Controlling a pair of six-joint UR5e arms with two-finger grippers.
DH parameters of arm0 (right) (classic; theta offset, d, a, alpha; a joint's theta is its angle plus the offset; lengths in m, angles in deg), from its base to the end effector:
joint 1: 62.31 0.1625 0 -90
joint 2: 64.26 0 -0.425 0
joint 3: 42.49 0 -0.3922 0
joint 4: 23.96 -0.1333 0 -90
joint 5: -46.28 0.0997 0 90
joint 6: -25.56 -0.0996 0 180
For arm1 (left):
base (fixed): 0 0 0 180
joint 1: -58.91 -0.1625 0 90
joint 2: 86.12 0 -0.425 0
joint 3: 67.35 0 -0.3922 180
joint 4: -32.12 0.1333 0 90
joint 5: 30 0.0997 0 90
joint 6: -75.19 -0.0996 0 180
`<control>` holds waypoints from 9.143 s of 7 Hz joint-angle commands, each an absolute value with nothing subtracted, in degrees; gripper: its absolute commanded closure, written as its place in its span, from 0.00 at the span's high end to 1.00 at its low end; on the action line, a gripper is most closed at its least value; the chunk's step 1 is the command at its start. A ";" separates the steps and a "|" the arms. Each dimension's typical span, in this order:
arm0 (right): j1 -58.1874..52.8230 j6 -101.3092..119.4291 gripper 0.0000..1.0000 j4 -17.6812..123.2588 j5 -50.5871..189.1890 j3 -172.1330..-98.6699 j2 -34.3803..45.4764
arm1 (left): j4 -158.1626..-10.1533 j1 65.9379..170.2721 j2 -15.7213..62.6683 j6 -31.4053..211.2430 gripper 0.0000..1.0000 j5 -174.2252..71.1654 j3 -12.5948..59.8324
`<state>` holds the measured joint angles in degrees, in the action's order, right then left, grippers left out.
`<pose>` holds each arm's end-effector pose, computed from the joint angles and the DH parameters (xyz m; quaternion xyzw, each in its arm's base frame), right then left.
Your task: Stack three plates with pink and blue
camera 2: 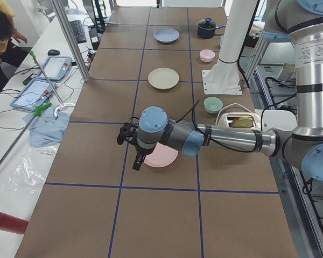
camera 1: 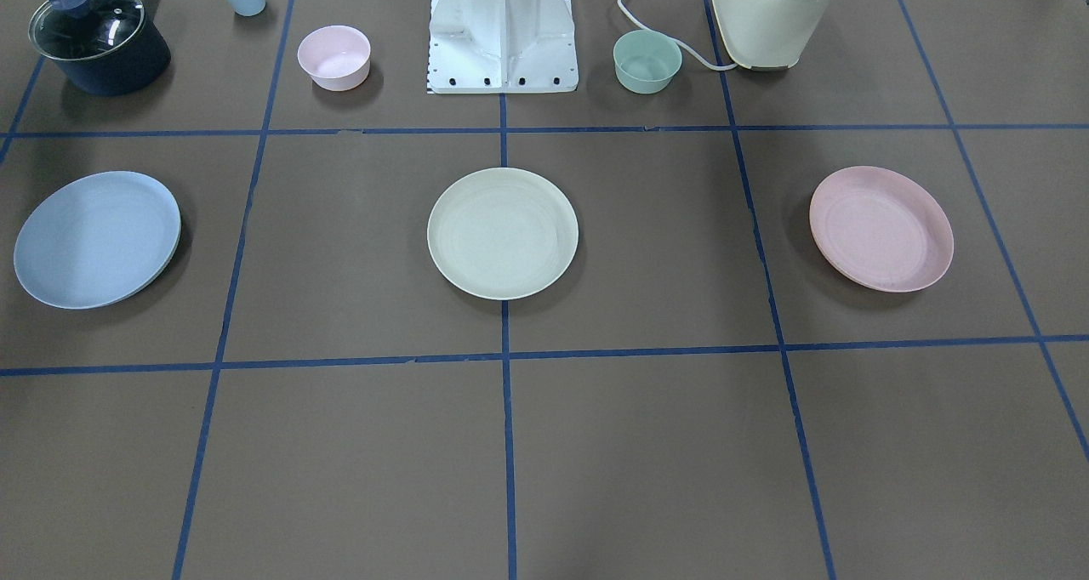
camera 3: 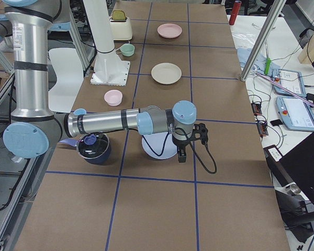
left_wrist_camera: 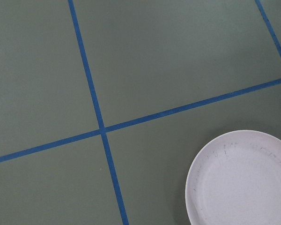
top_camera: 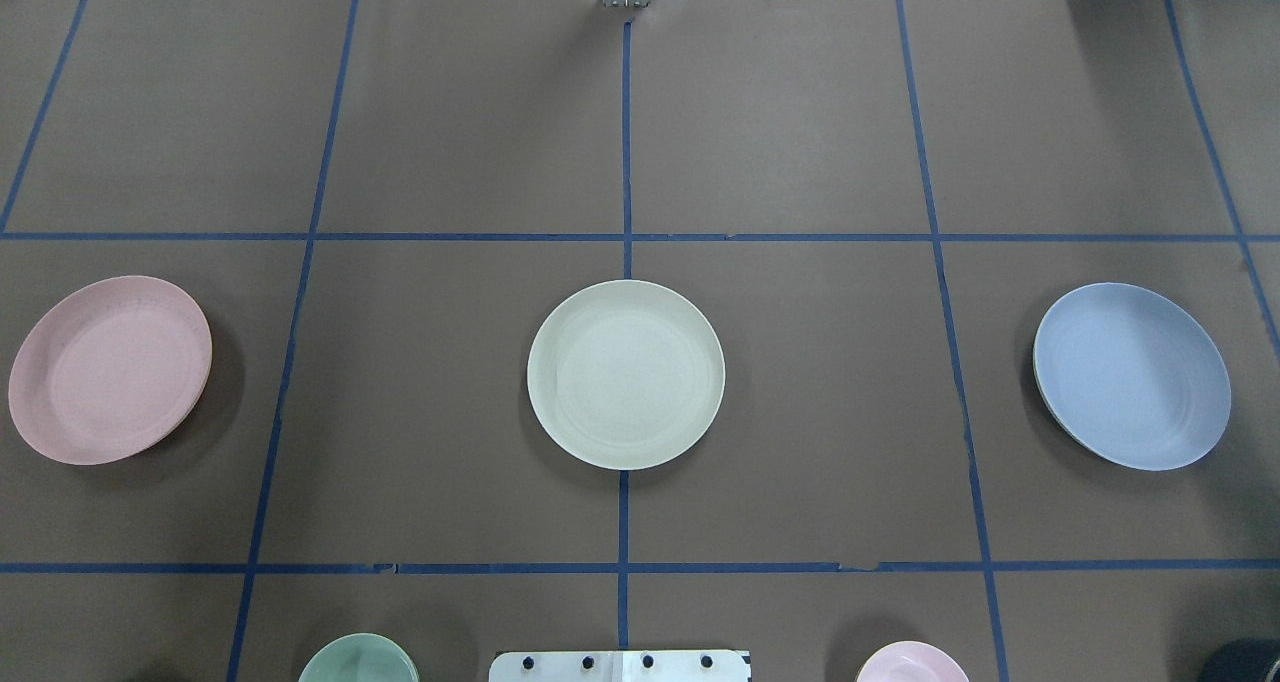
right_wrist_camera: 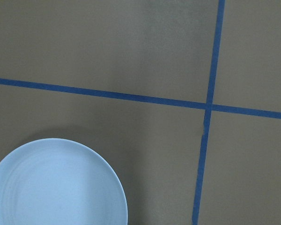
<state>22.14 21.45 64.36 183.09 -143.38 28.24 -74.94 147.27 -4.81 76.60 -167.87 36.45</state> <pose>0.0140 -0.4832 0.5796 0.0469 -0.4011 -0.0463 0.9137 -0.0467 -0.4455 0.5719 0.1651 0.4027 0.0798 0.8968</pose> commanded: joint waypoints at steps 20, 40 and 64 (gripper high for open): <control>11.34 11.85 1.00 58.92 182.58 -143.66 30.84 | -87.30 123.70 -2.63 93.03 0.95 -169.04 22.32; 8.53 11.94 1.00 53.65 187.34 -140.85 37.08 | -93.74 92.67 35.34 155.17 0.87 -158.94 21.07; 4.39 -0.82 0.00 44.16 192.24 -137.79 28.64 | -85.77 127.52 5.21 101.54 1.00 -168.25 35.75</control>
